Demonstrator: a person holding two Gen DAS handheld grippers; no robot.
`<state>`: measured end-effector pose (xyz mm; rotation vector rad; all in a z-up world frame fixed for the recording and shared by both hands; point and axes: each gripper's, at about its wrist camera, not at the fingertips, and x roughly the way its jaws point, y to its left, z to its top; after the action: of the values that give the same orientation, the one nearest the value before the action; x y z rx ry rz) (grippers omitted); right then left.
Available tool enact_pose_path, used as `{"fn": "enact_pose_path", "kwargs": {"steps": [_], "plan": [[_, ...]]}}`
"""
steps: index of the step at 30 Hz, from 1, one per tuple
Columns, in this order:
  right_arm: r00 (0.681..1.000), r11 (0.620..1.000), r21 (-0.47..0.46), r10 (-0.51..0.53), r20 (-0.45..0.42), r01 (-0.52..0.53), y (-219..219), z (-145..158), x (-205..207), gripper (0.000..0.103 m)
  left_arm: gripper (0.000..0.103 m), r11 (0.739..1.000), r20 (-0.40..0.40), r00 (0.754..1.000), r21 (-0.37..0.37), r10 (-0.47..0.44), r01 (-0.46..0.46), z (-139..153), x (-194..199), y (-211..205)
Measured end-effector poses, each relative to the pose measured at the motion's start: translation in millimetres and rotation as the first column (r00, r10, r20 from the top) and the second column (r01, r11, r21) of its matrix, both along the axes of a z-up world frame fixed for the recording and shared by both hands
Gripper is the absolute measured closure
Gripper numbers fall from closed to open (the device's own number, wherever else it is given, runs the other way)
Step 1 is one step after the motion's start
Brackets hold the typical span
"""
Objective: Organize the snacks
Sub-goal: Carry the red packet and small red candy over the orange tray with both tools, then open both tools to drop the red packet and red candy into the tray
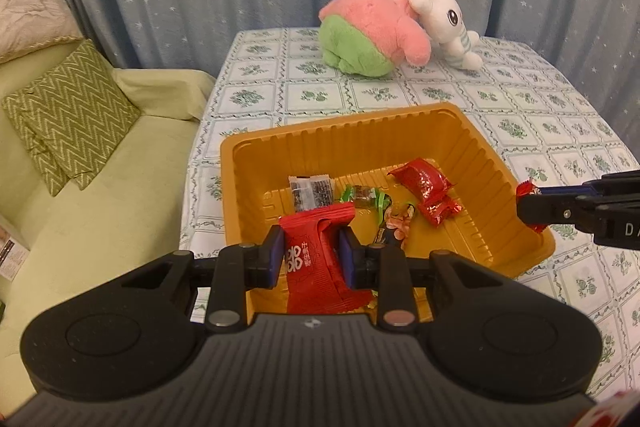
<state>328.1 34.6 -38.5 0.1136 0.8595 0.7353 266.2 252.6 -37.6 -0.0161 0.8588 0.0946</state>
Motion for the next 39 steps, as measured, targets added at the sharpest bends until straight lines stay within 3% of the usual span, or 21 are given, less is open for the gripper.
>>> {"fn": "enact_pose_path", "kwargs": {"steps": [19,39], "plan": [[0.998,0.998,-0.042,-0.041,-0.037,0.039,7.2,-13.7,15.7,0.087,0.076,0.999,-0.128,0.991,-0.013,-0.044,0.043,-47.3,32.6,5.3],[0.997,0.998,-0.061,-0.021,-0.068,0.017,13.7,-26.0,25.8,0.087,0.075,0.995,-0.139,0.987,-0.061,-0.082,0.074,-38.7,18.5,4.3]]}}
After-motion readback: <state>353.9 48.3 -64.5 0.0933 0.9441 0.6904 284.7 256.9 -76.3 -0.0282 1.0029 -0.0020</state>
